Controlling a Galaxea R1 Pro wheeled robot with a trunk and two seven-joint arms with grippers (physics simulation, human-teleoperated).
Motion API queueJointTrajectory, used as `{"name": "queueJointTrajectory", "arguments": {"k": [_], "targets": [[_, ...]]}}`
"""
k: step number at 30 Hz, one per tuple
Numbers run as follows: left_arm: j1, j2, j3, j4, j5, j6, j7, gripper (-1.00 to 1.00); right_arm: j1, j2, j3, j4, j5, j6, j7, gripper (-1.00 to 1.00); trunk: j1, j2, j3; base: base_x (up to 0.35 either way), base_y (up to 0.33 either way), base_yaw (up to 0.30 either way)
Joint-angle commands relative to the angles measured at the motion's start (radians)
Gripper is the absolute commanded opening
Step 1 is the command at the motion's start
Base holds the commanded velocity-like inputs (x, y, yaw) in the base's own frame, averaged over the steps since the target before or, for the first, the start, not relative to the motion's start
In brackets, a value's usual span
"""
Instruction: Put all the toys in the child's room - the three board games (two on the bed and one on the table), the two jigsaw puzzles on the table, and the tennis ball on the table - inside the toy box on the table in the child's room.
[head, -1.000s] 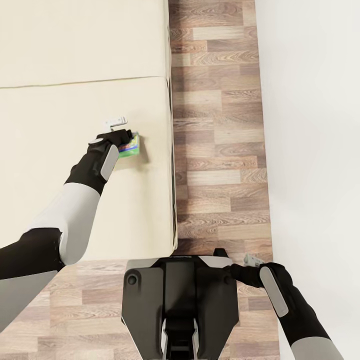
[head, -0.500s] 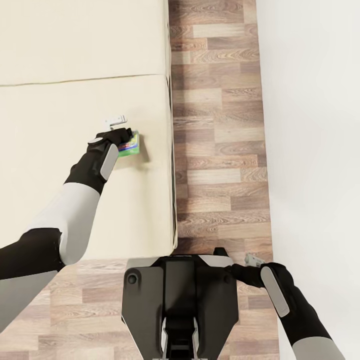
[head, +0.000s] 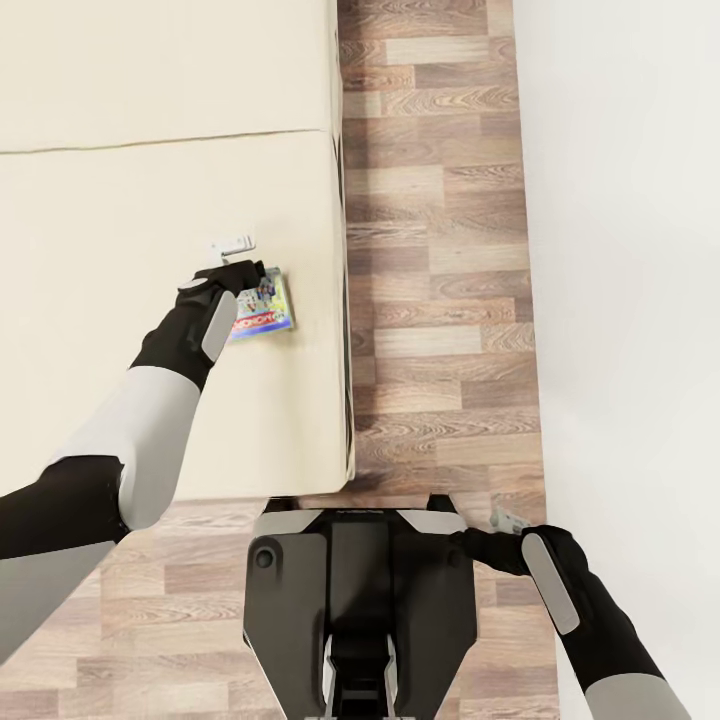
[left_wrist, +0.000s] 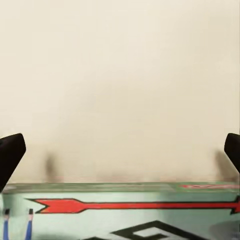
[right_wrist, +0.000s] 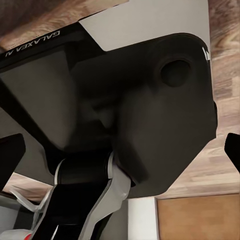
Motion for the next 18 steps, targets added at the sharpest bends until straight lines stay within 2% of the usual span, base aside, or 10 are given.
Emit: {"name": "queueJointTrajectory", "arguments": {"k": [1,13,18], "targets": [[0.0,-0.001,0.002,0.041,0.015,0.004,0.004,1.0,0.0,0.0,0.0,-0.001,-0.01,0.004,-0.01,1.0,0.001,-0.001,-0.001,-0.228,0.0,0.0],[0.0,-0.001,0.002,0.041,0.015,0.004,0.004,1.0,0.0,0.0,0.0,-0.001,-0.01,0.003,-0.011,1.0,0.001,-0.001,-0.001,-0.148,-0.026,0.0],[0.0,-0.001,0.002,0.041,0.015,0.004,0.004,1.0,0.0,0.0,0.0,-0.001,-0.011,0.003,-0.011,1.0,0.001,-0.001,-0.001,-0.164,-0.114,0.0]]}}
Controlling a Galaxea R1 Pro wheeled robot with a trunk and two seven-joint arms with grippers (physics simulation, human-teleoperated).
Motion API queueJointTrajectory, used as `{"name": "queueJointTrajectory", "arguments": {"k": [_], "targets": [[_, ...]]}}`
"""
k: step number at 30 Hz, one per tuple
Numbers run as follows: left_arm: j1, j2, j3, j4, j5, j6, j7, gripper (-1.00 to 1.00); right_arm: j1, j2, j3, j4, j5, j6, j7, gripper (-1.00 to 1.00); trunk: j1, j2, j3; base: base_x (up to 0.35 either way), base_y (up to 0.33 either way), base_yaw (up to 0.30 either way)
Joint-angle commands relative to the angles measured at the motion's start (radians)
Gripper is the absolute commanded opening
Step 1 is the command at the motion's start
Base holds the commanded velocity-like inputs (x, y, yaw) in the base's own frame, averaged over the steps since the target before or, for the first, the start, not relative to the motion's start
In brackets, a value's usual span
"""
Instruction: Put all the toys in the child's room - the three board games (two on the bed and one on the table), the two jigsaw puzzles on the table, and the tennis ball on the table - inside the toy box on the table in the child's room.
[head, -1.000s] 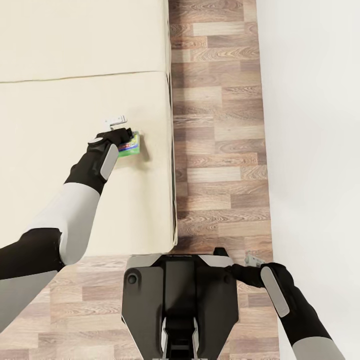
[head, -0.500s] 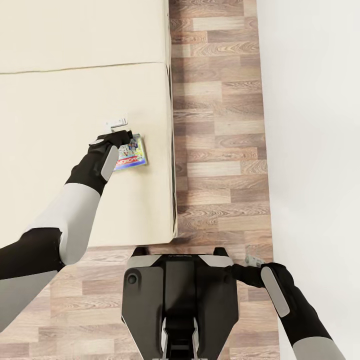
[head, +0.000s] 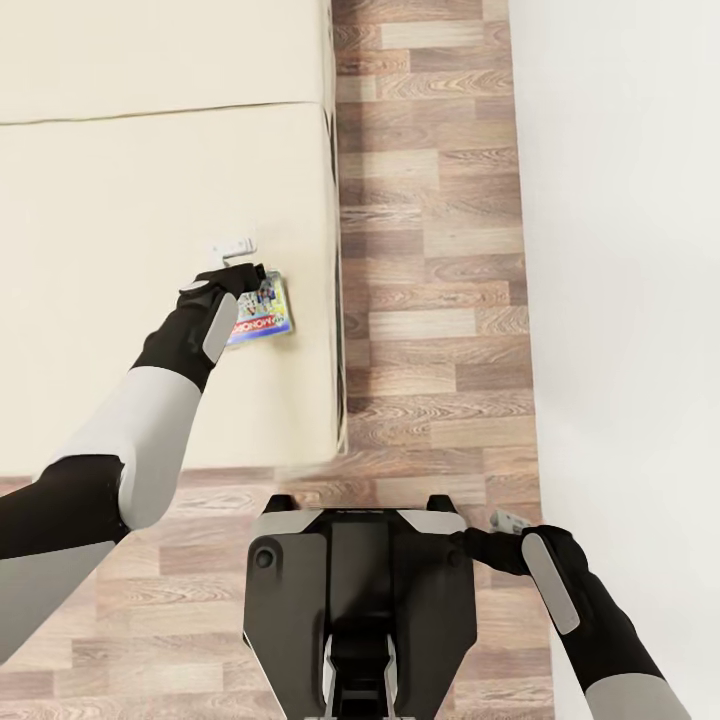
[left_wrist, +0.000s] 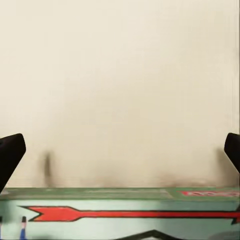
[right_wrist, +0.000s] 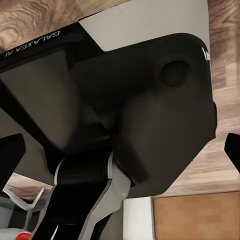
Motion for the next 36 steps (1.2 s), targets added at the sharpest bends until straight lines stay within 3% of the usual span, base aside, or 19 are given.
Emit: {"name": "queueJointTrajectory", "arguments": {"k": [1,36], "targets": [[0.0,-0.001,0.003,0.028,0.02,0.002,0.003,1.0,0.0,0.0,0.0,-0.001,-0.011,0.003,-0.01,1.0,0.001,-0.001,-0.001,-0.133,-0.095,0.0],[0.0,-0.001,0.003,0.028,0.021,0.0,0.003,1.0,0.0,0.0,0.0,-0.001,-0.011,-0.002,-0.01,1.0,0.001,-0.001,-0.001,-0.182,-0.004,0.0]]}}
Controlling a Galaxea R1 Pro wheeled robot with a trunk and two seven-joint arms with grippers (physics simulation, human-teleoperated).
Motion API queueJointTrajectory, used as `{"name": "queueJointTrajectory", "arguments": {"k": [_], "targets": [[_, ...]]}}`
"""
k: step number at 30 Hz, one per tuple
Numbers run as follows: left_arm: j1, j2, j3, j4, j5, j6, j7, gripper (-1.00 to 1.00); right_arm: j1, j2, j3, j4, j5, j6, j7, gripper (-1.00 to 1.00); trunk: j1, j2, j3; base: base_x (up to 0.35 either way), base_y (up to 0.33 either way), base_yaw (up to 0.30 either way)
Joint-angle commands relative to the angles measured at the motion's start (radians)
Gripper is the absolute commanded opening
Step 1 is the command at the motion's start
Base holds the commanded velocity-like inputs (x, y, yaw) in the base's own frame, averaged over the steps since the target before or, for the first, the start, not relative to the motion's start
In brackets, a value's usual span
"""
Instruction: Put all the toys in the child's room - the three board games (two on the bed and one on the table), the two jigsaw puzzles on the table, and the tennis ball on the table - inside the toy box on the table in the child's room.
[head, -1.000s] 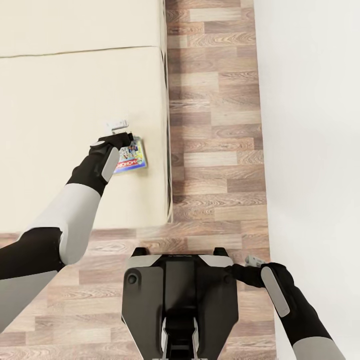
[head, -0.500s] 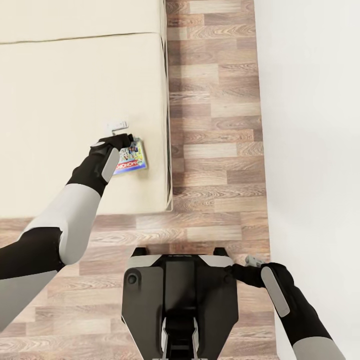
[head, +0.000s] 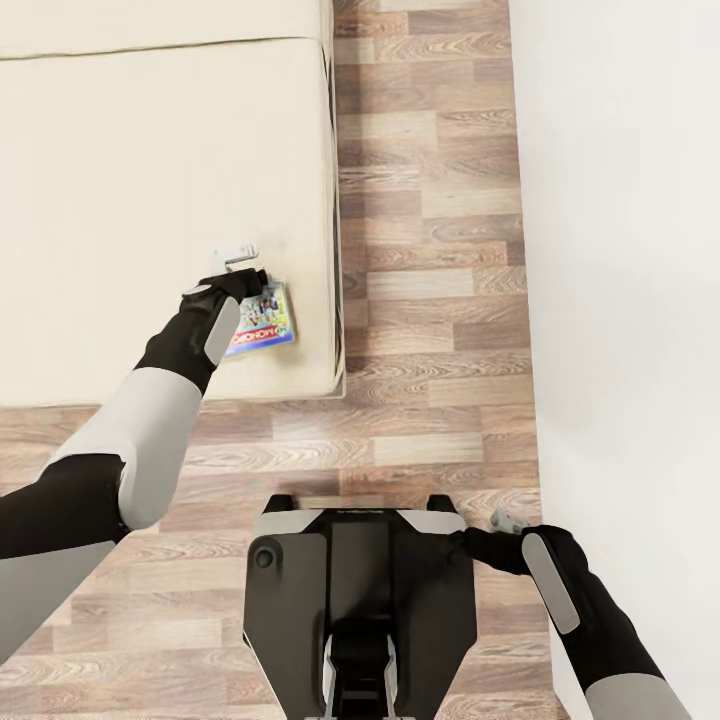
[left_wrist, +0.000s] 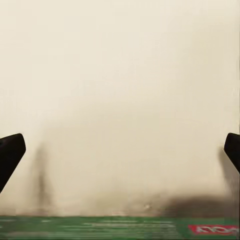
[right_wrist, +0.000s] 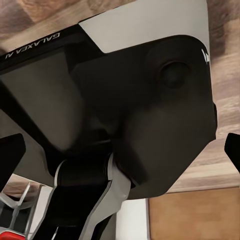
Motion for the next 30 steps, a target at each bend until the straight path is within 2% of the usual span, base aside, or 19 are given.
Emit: {"name": "queueJointTrajectory", "arguments": {"k": [1,17,30], "targets": [[0.0,-0.001,0.002,-0.001,0.01,0.007,0.004,1.0,0.0,0.0,0.0,-0.001,-0.011,0.003,-0.01,1.0,0.0,-0.001,-0.001,-0.131,0.0,0.0],[0.001,-0.001,0.002,-0.001,0.01,0.007,0.005,1.0,0.0,0.0,-0.001,-0.001,-0.011,0.003,-0.01,1.0,0.0,-0.001,-0.001,-0.196,0.0,0.0],[0.002,-0.001,0.002,-0.001,0.01,0.007,0.004,1.0,0.0,0.001,0.0,-0.001,-0.011,0.003,-0.01,1.0,0.0,-0.001,-0.001,-0.108,0.0,0.0]]}}
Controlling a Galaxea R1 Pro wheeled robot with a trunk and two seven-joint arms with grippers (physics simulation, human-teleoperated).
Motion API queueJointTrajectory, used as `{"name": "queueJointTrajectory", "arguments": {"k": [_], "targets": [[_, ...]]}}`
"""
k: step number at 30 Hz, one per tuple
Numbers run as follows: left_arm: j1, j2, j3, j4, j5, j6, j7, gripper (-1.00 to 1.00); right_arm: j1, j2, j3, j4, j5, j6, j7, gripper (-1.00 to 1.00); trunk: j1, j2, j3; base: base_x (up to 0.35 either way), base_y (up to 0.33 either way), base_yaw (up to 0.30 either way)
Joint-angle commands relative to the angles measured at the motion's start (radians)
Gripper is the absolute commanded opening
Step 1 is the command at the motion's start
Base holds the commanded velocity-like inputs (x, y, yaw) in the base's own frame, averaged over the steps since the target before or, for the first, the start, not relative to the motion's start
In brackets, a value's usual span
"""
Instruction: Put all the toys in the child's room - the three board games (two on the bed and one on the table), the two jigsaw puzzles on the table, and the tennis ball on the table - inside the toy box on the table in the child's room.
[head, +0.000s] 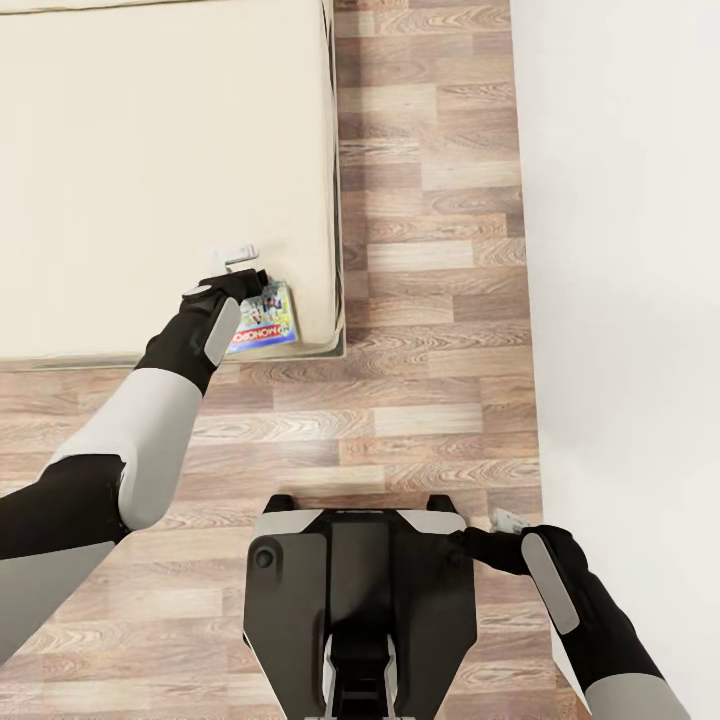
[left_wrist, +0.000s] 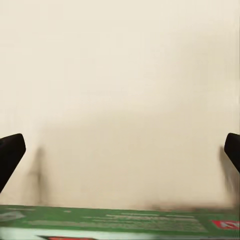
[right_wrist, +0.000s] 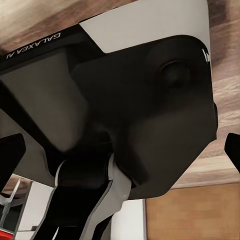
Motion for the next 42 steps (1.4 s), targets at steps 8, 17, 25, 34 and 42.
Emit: {"name": "queueJointTrajectory", "arguments": {"k": [8,17,25,34,42], "targets": [[0.0,-0.001,0.002,-0.001,0.01,0.008,0.004,1.0,0.0,0.0,-0.001,-0.001,-0.011,0.003,-0.01,1.0,0.001,-0.001,-0.001,-0.026,0.0,0.0],[0.0,-0.001,0.002,-0.001,0.01,0.008,0.005,1.0,0.0,0.0,0.0,-0.001,-0.011,0.003,-0.01,1.0,0.001,-0.001,-0.001,-0.045,0.0,0.0],[0.0,-0.001,0.002,-0.001,0.01,0.008,0.005,1.0,0.0,0.0,-0.001,0.0,-0.011,0.003,-0.01,1.0,0.001,-0.001,-0.001,-0.002,0.0,0.0],[0.001,-0.001,0.002,-0.001,0.01,0.008,0.005,1.0,0.0,-0.001,-0.001,0.0,-0.011,0.002,-0.01,1.0,0.001,-0.001,-0.001,-0.072,0.0,0.0],[0.004,-0.003,0.003,-0.008,0.014,0.01,0.002,1.0,0.0,0.005,-0.001,0.0,-0.013,-0.004,-0.008,1.0,0.001,-0.001,-0.001,-0.012,0.0,0.0]]}}
